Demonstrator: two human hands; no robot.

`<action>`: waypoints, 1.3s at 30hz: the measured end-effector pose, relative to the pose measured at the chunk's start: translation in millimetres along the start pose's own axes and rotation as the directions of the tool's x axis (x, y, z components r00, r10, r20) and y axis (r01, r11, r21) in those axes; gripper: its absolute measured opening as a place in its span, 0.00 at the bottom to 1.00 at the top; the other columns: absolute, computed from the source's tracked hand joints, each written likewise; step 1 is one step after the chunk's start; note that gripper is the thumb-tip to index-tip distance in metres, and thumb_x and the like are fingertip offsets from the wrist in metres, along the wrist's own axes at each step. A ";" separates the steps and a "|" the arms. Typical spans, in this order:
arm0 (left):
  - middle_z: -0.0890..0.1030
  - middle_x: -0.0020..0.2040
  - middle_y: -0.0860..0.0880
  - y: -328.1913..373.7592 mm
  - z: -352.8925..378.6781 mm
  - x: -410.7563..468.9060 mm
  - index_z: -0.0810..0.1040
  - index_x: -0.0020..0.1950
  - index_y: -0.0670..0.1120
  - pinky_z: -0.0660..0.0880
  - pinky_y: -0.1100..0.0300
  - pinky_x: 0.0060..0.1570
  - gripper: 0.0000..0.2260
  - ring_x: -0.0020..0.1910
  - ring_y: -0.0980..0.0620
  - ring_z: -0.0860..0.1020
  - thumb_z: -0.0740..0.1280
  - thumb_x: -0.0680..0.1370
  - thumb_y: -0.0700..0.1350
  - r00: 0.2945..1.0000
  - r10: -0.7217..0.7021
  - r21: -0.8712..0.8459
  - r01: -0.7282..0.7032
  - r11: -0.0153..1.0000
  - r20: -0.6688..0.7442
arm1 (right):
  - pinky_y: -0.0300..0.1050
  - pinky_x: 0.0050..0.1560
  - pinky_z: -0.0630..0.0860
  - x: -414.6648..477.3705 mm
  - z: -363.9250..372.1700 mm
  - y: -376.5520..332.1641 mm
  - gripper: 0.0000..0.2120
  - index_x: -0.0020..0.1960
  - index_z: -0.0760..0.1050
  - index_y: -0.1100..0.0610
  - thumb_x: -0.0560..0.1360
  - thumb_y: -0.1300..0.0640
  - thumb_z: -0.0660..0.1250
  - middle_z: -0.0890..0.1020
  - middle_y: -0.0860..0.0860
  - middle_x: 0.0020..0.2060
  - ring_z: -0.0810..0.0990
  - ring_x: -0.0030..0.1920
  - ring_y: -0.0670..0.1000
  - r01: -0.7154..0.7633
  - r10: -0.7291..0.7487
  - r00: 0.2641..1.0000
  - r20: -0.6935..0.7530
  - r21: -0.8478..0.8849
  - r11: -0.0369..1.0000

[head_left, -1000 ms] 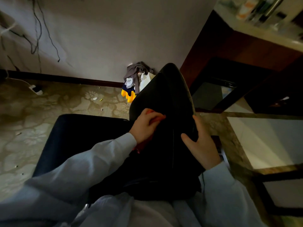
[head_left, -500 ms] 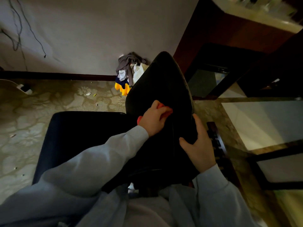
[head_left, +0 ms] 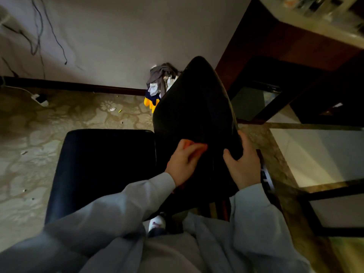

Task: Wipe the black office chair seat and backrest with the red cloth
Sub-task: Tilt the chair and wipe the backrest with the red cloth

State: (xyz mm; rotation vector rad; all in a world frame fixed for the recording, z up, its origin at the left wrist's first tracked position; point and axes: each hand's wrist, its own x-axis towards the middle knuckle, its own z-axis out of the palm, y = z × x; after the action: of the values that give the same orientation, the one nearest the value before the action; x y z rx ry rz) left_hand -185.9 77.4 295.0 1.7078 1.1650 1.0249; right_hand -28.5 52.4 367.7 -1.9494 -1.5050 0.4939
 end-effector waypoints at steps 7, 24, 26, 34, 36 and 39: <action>0.70 0.60 0.36 8.8 2.5 70.7 0.77 0.62 0.43 0.69 0.55 0.62 0.15 0.56 0.37 0.74 0.65 0.76 0.37 0.996 0.008 0.170 0.008 0.985 -0.088 | 0.40 0.64 0.60 -43.6 2.0 19.8 0.36 0.75 0.51 0.46 0.74 0.58 0.67 0.63 0.50 0.72 0.62 0.71 0.49 0.040 -0.041 0.997 0.062 0.014 0.999; 0.72 0.58 0.39 19.0 -3.0 29.3 0.79 0.59 0.42 0.70 0.52 0.59 0.13 0.55 0.40 0.74 0.65 0.76 0.37 0.961 0.173 0.303 -0.235 0.923 0.217 | 0.49 0.63 0.69 -41.9 4.4 15.8 0.38 0.74 0.52 0.42 0.71 0.59 0.69 0.69 0.47 0.69 0.70 0.67 0.50 -0.023 0.022 1.000 0.013 0.048 0.999; 0.73 0.57 0.39 16.8 1.1 15.4 0.79 0.59 0.42 0.71 0.51 0.58 0.13 0.54 0.40 0.74 0.65 0.76 0.37 0.950 0.211 0.298 -0.275 0.914 0.229 | 0.47 0.64 0.67 -42.2 3.4 15.0 0.39 0.74 0.51 0.42 0.72 0.60 0.68 0.67 0.46 0.70 0.68 0.68 0.48 -0.023 0.022 1.000 0.023 0.076 0.997; 0.74 0.59 0.42 4.2 11.9 -47.4 0.79 0.60 0.46 0.73 0.53 0.56 0.13 0.54 0.42 0.75 0.61 0.77 0.44 0.912 0.330 0.259 -0.390 0.884 0.244 | 0.39 0.61 0.66 -49.8 -2.5 9.1 0.39 0.75 0.48 0.44 0.74 0.65 0.65 0.64 0.39 0.64 0.65 0.63 0.39 -0.055 0.023 0.993 0.114 0.282 0.958; 0.73 0.58 0.44 -1.2 17.1 -62.4 0.79 0.61 0.47 0.70 0.61 0.56 0.12 0.55 0.45 0.75 0.62 0.78 0.42 0.965 0.228 0.118 -0.243 0.963 0.128 | 0.33 0.57 0.66 -56.7 -2.1 9.1 0.38 0.74 0.48 0.47 0.74 0.67 0.65 0.64 0.40 0.62 0.65 0.61 0.38 -0.063 0.032 0.994 0.108 0.298 0.953; 0.67 0.57 0.50 -2.0 22.1 -62.4 0.76 0.63 0.47 0.65 0.70 0.59 0.14 0.58 0.49 0.73 0.62 0.79 0.38 0.988 -0.077 -0.094 0.065 0.993 -0.132 | 0.27 0.55 0.65 -71.1 3.1 12.7 0.38 0.74 0.49 0.50 0.74 0.67 0.66 0.65 0.38 0.60 0.66 0.60 0.36 -0.070 0.052 0.996 0.070 0.282 0.957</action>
State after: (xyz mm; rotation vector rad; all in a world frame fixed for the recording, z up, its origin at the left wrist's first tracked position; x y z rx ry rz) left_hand -181.3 14.6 274.6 1.5362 1.2375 1.1462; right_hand -41.2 -16.8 351.5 -1.7726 -1.3308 0.7598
